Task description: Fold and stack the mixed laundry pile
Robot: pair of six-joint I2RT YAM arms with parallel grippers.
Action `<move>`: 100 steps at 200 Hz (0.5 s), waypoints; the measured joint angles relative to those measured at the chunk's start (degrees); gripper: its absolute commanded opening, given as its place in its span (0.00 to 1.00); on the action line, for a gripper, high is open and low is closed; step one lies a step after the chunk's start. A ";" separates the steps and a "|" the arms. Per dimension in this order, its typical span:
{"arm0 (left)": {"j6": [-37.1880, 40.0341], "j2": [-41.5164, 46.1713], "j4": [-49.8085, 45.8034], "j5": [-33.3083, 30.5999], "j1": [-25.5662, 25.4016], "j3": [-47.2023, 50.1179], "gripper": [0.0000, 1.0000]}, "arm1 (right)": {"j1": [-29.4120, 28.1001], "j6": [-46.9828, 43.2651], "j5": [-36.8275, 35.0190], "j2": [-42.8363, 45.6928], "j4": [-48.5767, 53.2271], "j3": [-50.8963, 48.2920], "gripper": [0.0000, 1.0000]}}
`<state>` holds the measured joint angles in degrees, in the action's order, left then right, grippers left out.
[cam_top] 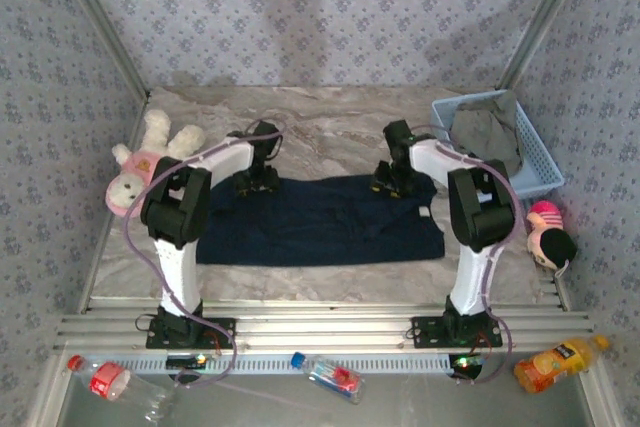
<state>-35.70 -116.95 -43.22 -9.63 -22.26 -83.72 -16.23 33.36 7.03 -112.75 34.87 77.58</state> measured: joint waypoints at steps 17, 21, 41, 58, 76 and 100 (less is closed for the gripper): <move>2.05 -3.54 -0.31 -0.96 2.25 -5.86 0.75 | 1.05 -0.42 0.81 -2.99 -0.83 4.79 0.50; 2.54 -4.11 -0.37 -1.11 2.62 -6.78 0.75 | 1.31 -0.63 1.03 -3.48 -0.79 5.73 0.51; 5.14 -5.42 -2.16 -2.32 3.63 -10.60 0.77 | 2.21 -2.10 1.62 -3.61 -0.04 8.72 0.59; 6.91 -4.83 -3.96 -2.32 3.10 -12.22 0.78 | 2.69 -3.61 1.75 -2.05 0.44 9.70 0.65; 8.31 -2.21 -5.49 -1.97 1.25 -12.02 0.78 | 3.17 -5.44 1.79 1.77 1.73 8.98 0.67; 8.63 5.57 -5.73 0.26 -4.44 -8.76 0.75 | 4.00 -6.86 2.21 9.88 2.95 4.83 0.63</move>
<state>-27.07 -111.37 -48.95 -9.37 -26.70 -92.49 -12.23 26.50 9.23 -102.87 37.82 82.41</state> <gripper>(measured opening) 0.766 0.657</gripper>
